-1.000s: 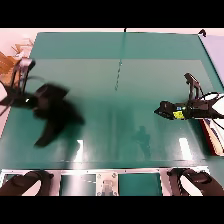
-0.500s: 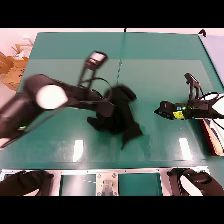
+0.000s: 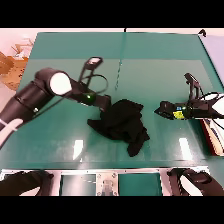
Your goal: Fold the shirts.
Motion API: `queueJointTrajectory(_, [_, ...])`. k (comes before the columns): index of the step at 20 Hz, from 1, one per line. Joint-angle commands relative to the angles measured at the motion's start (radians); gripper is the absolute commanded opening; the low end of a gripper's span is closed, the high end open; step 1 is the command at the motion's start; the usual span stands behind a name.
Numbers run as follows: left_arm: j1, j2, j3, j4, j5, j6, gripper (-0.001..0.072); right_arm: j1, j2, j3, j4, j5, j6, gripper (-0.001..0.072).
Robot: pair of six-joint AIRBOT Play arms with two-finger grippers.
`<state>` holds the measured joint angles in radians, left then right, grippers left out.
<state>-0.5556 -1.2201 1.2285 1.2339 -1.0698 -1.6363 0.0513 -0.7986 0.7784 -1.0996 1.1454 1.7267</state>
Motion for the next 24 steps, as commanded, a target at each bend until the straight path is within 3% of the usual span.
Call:
queueJointTrajectory(1, [0.113,-0.048,0.005,-0.009,0.026,0.053,0.072,0.0,0.001,0.0,0.0,-0.017,0.0,0.0014])
queueJointTrajectory(4, [0.135,-0.148,0.005,-0.085,0.105,0.167,0.072,0.0,0.001,-0.001,0.015,-0.03,0.0,0.0015])
queueJointTrajectory(8, [0.135,-0.336,0.005,-0.346,0.185,0.375,0.072,0.0,0.0,-0.02,-0.013,0.021,-0.011,0.003])
queueJointTrajectory(10, [0.135,-0.412,0.005,-0.493,0.2,0.482,0.072,0.0,0.003,-0.089,-0.062,0.109,-0.006,0.002])
queueJointTrajectory(13, [0.135,-0.453,0.005,-0.668,0.215,0.64,0.072,0.0,0.038,-0.278,0.008,0.078,0.008,0.0016])
queueJointTrajectory(14, [0.134,-0.455,0.006,-0.705,0.223,0.67,0.072,0.0,0.037,-0.333,0.048,0.051,0.008,0.0085])
queueJointTrajectory(15, [0.134,-0.457,0.006,-0.734,0.228,0.694,0.072,0.001,0.033,-0.386,0.101,0.008,0.006,0.03])
queueJointTrajectory(16, [0.134,-0.459,0.005,-0.753,0.234,0.705,0.072,0.001,0.028,-0.433,0.176,-0.046,-0.029,0.0458])
queueJointTrajectory(19, [0.094,-0.459,0.005,-0.74,0.267,0.715,0.0717,0.002,-0.015,-0.506,0.385,-0.158,-0.185,0.0463])
queueJointTrajectory(20, [0.073,-0.459,0.005,-0.74,0.282,0.729,0.0671,0.002,-0.043,-0.507,0.406,-0.18,-0.213,0.0453])
queueJointTrajectory(21, [0.052,-0.459,0.005,-0.736,0.296,0.742,0.0561,0.001,-0.071,-0.507,0.431,-0.199,-0.24,0.0368])
queueJointTrajectory(23, [0.015,-0.459,0.005,-0.733,0.312,0.756,0.0538,0.001,-0.133,-0.507,0.499,-0.206,-0.327,0.0284])
queueJointTrajectory(24, [0.003,-0.459,0.005,-0.729,0.319,0.755,0.0537,0.001,-0.159,-0.507,0.524,-0.206,-0.373,0.016])
